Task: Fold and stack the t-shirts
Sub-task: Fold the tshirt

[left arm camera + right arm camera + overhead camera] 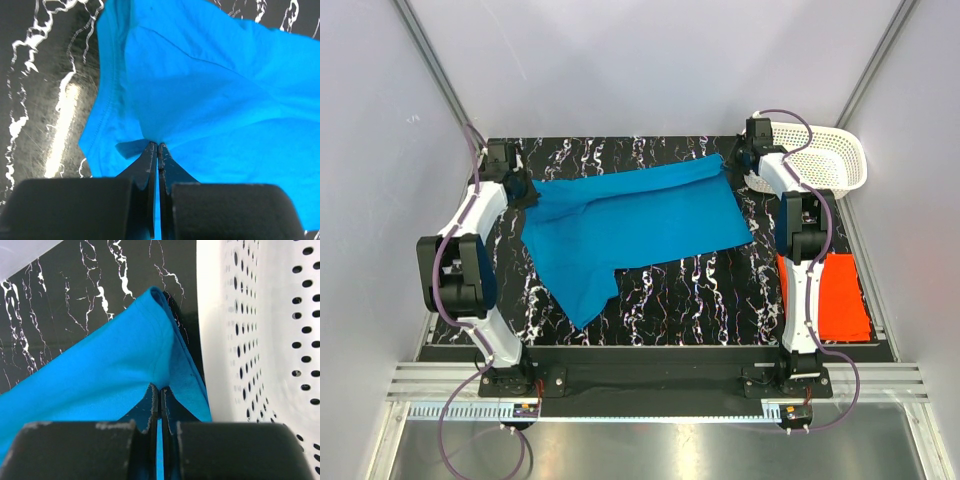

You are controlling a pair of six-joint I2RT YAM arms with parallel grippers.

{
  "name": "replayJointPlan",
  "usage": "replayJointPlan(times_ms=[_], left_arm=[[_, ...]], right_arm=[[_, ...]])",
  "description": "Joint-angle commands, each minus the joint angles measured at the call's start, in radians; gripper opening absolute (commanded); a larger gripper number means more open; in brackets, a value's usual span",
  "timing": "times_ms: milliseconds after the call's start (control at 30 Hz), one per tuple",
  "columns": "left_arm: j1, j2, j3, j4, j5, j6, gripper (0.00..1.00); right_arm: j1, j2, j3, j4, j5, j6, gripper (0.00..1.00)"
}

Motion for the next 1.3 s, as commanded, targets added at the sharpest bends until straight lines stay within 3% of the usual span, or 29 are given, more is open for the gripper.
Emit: replayJointPlan(times_ms=[0,867,900,967,1067,1267], left_arm=[[0.009,0.011,0.004,-0.015,0.040,-0.009,0.00],[0.009,0.085,0.036,-0.066,0.040,-0.023,0.00],[0.011,0.074,0.036,-0.075,0.020,-0.026,0.05],[0.012,0.051,0.038,-0.089,-0.050,-0.031,0.23],[0.017,0.009,0.061,-0.090,-0.110,-0.014,0.41],[0.032,0.058,0.172,-0.087,-0.092,0.024,0.52]], right_arm=[[-0.006,-0.011,0.031,-0.012,0.011,-0.029,0.00],[-0.008,0.083,0.141,-0.096,0.029,-0.051,0.13],[-0.005,0.083,0.155,-0.101,0.031,-0.052,0.16],[-0.002,0.081,0.175,-0.130,0.061,-0.058,0.32],[0.000,0.092,0.254,-0.189,0.098,-0.071,0.41],[0.033,0.140,0.413,-0.234,0.159,-0.121,0.54]])
